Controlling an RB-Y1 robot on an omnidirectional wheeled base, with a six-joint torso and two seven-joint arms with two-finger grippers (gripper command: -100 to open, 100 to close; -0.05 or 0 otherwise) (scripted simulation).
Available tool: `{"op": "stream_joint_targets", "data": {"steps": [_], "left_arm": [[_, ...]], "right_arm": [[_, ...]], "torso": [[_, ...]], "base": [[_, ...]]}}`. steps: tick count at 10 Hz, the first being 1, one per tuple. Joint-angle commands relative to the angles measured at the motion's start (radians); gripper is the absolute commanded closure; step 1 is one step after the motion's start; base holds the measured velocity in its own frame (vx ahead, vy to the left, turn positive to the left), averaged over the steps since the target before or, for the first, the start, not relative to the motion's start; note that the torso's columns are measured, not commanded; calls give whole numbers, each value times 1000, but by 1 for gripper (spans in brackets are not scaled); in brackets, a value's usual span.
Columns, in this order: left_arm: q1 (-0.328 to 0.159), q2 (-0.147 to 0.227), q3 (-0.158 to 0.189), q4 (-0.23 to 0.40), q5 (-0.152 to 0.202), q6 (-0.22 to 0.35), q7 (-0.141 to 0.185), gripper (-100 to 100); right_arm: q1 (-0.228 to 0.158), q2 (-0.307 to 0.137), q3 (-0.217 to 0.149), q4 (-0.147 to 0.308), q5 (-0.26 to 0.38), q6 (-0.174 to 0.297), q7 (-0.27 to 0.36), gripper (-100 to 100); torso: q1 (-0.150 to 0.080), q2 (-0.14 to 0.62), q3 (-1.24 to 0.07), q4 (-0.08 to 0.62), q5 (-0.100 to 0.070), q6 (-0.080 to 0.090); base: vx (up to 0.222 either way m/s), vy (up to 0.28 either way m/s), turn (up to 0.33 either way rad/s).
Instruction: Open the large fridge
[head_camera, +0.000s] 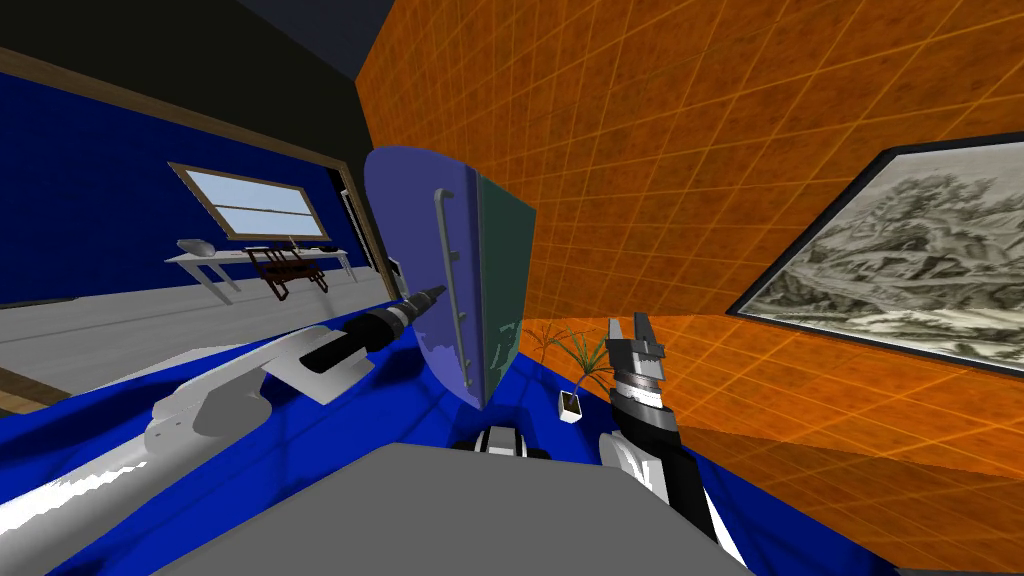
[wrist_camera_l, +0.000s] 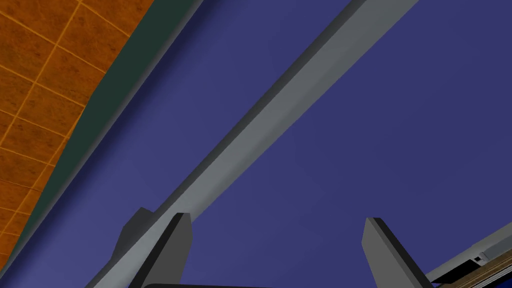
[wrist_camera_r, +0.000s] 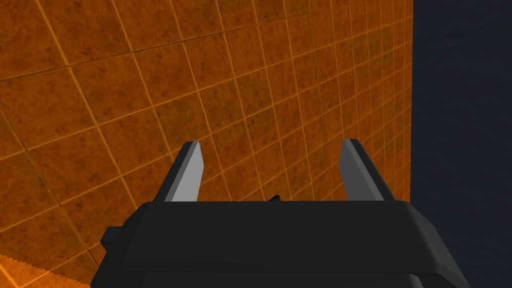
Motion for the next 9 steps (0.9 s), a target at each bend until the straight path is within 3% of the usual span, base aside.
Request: {"op": "stream_joint_targets", "data": {"steps": [1,5,8,9], "left_arm": [[-14,56,1,-46,3,68,12,-100],[-25,103,2,-135,6,116,21,-100],[-25,105,8,-133,11,121,23,-100],[-26,106,9,-134,12,125,24,100]], "right_arm": [[0,0,0,0,0,0,0,0],[0,0,0,0,0,0,0,0],[0,0,0,0,0,0,0,0],[0,0,0,0,0,0,0,0]], "torso": [[0,0,0,0,0,0],[0,1,1,0,0,0],[-1,-4,-2,-1,0,0],[0,-2,-2,-1,0,0]], "base": [[79,-2,-2],[51,-2,-3],[62,-12,-9],[9,-3,-5]]}}
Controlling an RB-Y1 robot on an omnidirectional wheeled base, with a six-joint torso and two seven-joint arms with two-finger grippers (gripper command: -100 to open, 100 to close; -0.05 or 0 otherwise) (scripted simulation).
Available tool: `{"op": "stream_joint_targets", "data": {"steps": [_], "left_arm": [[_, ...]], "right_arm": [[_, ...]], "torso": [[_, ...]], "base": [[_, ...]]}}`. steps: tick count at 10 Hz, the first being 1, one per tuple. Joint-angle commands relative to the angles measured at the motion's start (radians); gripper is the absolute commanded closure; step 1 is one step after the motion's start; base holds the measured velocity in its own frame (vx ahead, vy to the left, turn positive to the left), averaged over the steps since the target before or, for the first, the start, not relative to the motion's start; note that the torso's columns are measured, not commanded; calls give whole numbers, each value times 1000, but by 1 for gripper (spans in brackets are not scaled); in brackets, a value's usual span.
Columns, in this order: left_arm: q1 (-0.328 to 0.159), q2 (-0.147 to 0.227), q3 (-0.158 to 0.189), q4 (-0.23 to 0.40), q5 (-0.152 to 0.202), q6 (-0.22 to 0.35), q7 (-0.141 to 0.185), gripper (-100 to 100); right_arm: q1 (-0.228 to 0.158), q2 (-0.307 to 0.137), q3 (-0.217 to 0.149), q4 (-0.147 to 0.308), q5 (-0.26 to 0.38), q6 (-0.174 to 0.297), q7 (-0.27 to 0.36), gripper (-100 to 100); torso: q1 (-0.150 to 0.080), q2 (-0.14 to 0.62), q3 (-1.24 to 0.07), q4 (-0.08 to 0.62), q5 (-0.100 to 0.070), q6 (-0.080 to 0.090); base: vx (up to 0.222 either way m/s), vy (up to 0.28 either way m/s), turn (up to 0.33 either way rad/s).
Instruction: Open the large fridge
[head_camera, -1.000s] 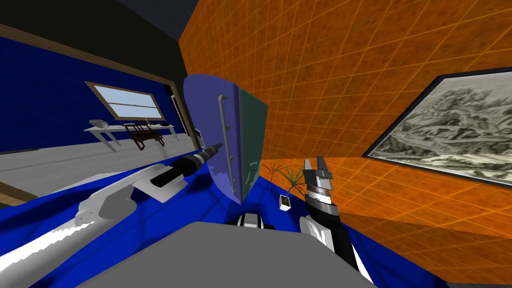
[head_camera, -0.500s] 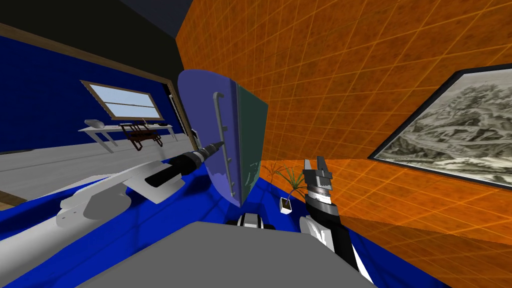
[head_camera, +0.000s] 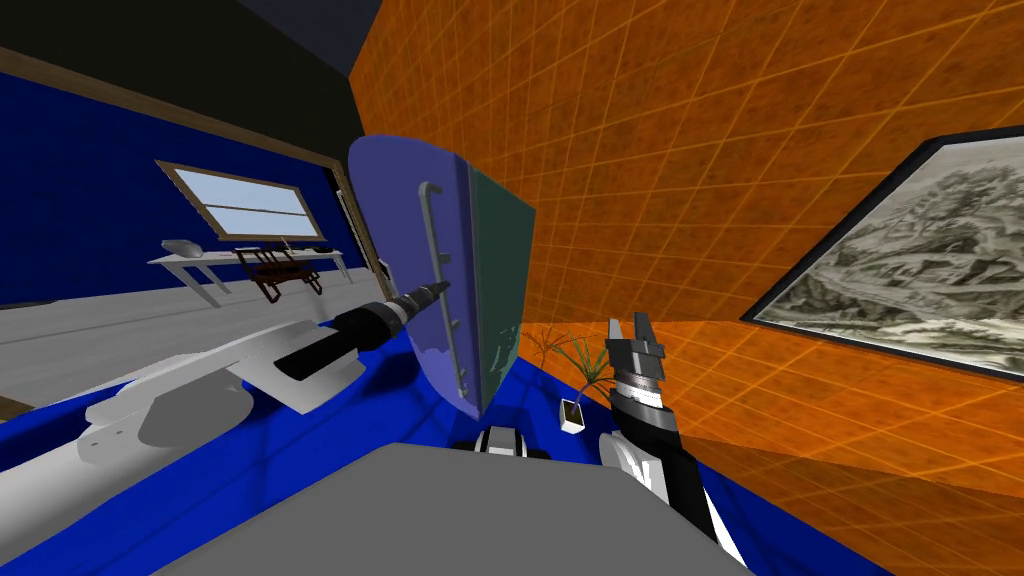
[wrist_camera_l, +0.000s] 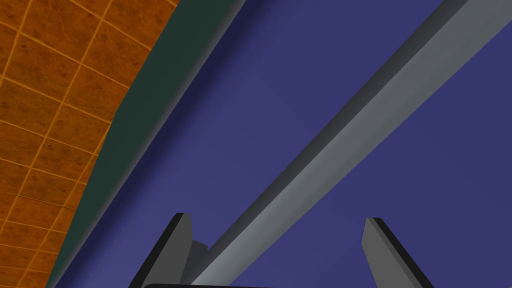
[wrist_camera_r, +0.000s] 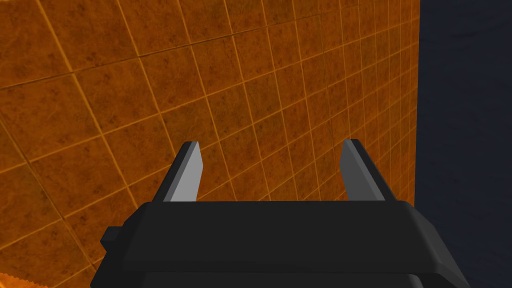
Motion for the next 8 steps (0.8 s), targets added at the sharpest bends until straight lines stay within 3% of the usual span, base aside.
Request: {"op": "stream_joint_targets", "data": {"steps": [1,3,8], "left_arm": [[-6,10,-6,-4,8,-20,2,100],[-10,21,-13,-6,17,-39,4,100],[-27,62,-39,-15,52,-113,12,100]], "right_arm": [[0,0,0,0,0,0,0,0],[-1,0,0,0,0,0,0,0],[-1,0,0,0,0,0,0,0]], "torso": [[2,3,2,0,1,-1],[14,9,6,3,6,-1],[12,-2,-3,4,3,-3]], "base": [[-80,117,-75],[-153,257,-120],[-173,267,-90]]}}
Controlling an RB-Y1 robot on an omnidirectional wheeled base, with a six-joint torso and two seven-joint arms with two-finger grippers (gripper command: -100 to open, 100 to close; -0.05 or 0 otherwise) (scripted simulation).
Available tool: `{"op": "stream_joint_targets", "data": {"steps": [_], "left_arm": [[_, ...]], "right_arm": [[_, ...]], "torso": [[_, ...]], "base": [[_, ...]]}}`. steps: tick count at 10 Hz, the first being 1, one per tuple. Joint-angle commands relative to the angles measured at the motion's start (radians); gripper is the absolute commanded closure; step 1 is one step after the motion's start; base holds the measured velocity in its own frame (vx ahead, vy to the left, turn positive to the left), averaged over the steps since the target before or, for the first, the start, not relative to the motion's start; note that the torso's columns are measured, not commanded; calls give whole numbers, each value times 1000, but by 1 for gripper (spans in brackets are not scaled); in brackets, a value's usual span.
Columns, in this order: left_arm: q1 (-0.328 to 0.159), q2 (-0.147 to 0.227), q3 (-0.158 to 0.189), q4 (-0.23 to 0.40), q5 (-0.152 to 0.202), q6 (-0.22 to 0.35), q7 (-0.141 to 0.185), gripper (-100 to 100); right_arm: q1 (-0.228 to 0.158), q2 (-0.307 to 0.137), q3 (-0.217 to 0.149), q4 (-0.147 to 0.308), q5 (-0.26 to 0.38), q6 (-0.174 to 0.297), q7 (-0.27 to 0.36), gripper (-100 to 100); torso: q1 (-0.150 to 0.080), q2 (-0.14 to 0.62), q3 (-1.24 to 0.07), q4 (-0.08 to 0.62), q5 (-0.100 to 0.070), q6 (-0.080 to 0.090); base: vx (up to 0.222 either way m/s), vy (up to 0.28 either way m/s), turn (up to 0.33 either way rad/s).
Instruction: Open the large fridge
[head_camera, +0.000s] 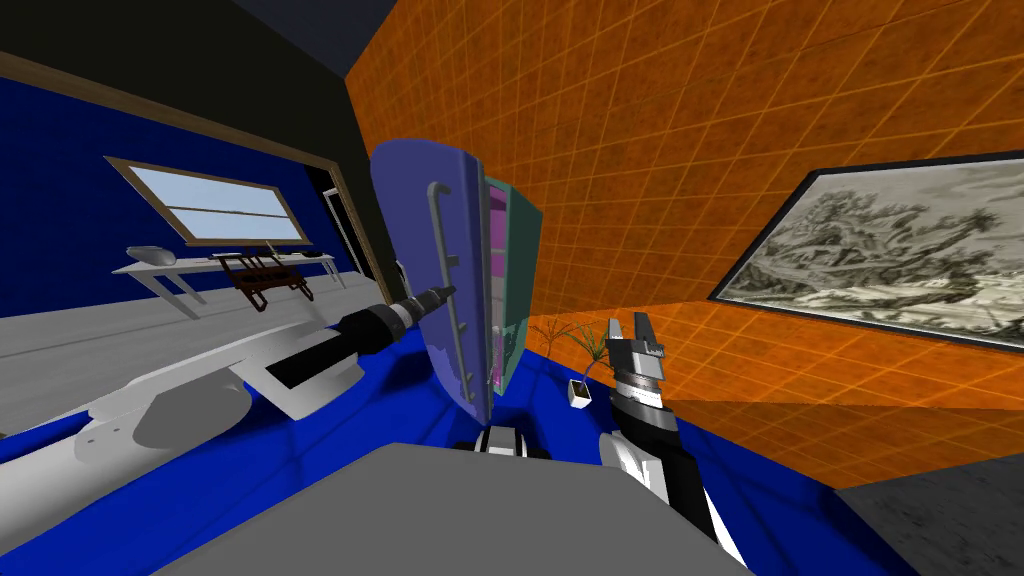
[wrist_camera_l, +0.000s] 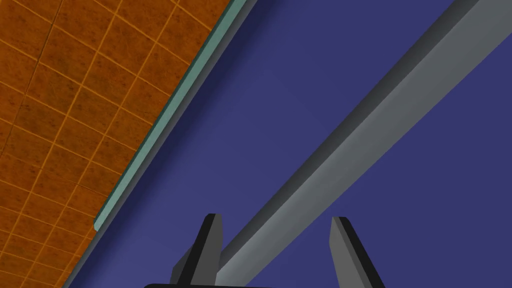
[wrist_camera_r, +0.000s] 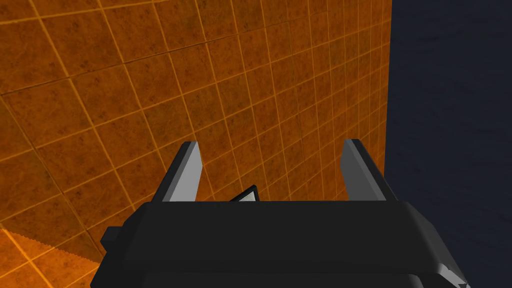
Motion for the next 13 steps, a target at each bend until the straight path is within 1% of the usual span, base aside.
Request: {"op": "stream_joint_targets", "data": {"steps": [1,2,3,4,6,7,8,9,10,11,12,13], "left_arm": [[-19,16,-3,3,13,-26,8,100],[-23,26,-10,1,22,-45,10,100],[-27,37,-16,-1,30,-63,12,100],[-27,37,-16,-1,30,-63,12,100],[-36,57,-29,-5,48,-100,16,100],[-26,52,-29,-8,42,-88,11,100],[-26,98,-46,4,-8,-124,59,100],[-26,98,-46,4,-34,-124,79,100],[-26,98,-46,4,-42,-124,108,100],[-26,98,-46,4,-42,-124,117,100],[-28,141,-61,16,-89,-155,150,100],[-28,141,-61,16,-112,-155,175,100]], "right_arm": [[0,0,0,0,0,0,0,0],[0,0,0,0,0,0,0,0],[0,0,0,0,0,0,0,0],[0,0,0,0,0,0,0,0],[0,0,0,0,0,0,0,0],[0,0,0,0,0,0,0,0],[0,0,0,0,0,0,0,0],[0,0,0,0,0,0,0,0],[0,0,0,0,0,0,0,0],[0,0,0,0,0,0,0,0],[1,1,0,0,0,0,0,0],[0,0,0,0,0,0,0,0]], "torso": [[3,-3,-2,0,1,-1],[0,-4,-4,1,0,-3],[0,2,0,0,0,-2],[1,4,3,1,0,-1],[-5,3,1,1,-2,0],[-6,5,3,0,-2,1],[-17,-1,0,-2,-4,2],[-15,-2,-1,-3,-5,4],[-11,-2,-1,-1,-4,3],[-11,-4,-3,-1,-3,2],[-11,-3,-3,0,-3,2],[-2,1,-1,0,-1,2]], "base": [[-159,230,-61],[-246,226,-55],[-251,303,-111],[-172,248,-59],[-212,289,-88],[-100,143,-41],[-97,156,-66],[-78,177,-76],[-30,90,-15],[-11,13,6],[-67,118,-85],[-69,182,-79]]}}
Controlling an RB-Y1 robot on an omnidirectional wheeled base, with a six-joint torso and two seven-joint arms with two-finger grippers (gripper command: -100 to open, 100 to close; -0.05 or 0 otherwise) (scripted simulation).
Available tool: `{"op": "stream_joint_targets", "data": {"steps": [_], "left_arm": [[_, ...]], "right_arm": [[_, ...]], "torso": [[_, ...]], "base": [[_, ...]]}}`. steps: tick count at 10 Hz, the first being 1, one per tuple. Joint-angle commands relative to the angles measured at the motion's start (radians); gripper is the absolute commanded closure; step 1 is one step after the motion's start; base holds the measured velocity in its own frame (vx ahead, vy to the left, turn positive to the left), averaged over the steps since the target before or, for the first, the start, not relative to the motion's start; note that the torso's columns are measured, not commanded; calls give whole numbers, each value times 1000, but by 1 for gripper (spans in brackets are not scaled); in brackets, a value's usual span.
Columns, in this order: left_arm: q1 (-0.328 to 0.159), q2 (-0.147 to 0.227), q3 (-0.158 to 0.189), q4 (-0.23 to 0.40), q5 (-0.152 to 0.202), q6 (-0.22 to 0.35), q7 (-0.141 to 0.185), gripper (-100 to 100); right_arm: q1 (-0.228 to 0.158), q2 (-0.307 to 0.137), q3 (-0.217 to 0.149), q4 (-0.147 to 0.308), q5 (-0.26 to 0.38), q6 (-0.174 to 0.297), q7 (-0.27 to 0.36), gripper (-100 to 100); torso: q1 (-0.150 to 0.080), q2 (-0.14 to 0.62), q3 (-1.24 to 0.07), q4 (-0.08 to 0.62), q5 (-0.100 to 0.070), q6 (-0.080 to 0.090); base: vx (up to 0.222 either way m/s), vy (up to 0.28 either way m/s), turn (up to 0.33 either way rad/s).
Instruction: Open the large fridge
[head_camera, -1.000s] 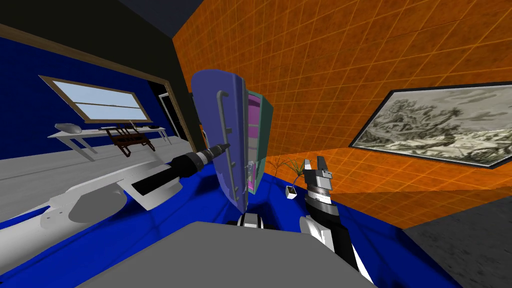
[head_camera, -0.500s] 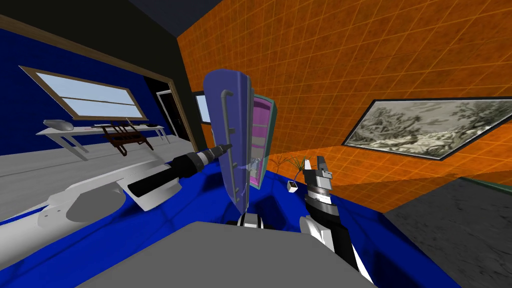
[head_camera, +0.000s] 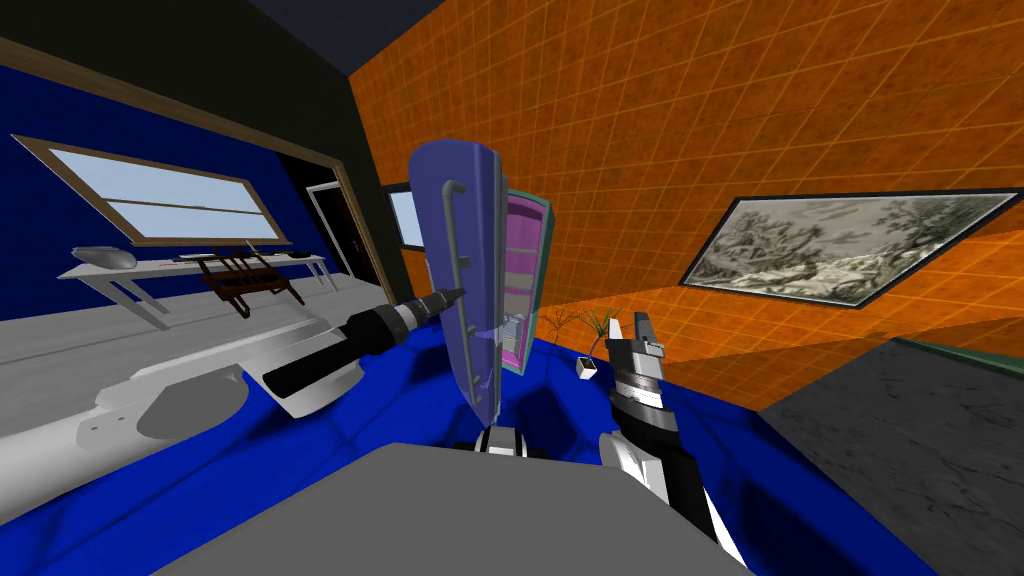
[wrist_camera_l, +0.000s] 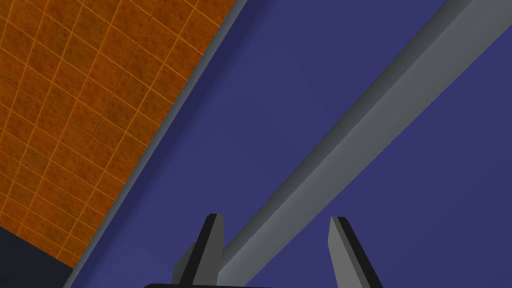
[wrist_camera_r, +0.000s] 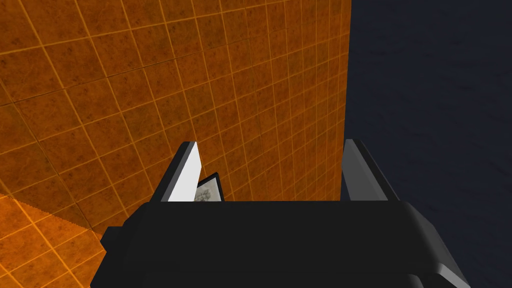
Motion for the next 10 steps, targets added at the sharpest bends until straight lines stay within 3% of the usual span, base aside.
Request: {"op": "stream_joint_targets", "data": {"steps": [1,2,3,4,6,7,8,10], "left_arm": [[-5,14,4,7,-65,-12,77,100],[-5,14,4,7,-65,-12,101,100],[-7,57,-11,19,-113,-43,124,100],[-7,57,-11,19,-139,-43,150,100],[-7,57,-11,19,-149,-43,201,100],[-7,57,-11,19,-149,-43,210,100],[-9,100,-25,31,-198,-74,243,100],[-9,100,-25,31,-234,-74,295,100]], "right_arm": [[0,0,0,0,0,0,0,0],[0,0,0,0,0,0,0,0],[0,0,0,0,0,0,0,0],[0,0,0,0,0,0,0,0],[0,0,0,0,0,0,0,0],[0,0,0,0,0,0,0,0],[0,0,0,0,0,0,0,0],[0,0,0,0,0,0,0,0]], "torso": [[6,1,1,2,2,-2],[2,-1,-1,2,2,-3],[-4,-4,-4,2,-1,-2],[2,-2,-3,2,0,-1],[1,-4,-4,5,0,-3],[-3,-5,-5,4,-1,-3],[-3,-6,-6,3,-2,-1],[7,0,-1,4,2,-3]], "base": [[-36,90,-7],[-17,7,20],[-60,127,-64],[-74,168,-81],[-30,45,3],[10,-9,21],[-68,146,-91],[-64,119,-44]]}}
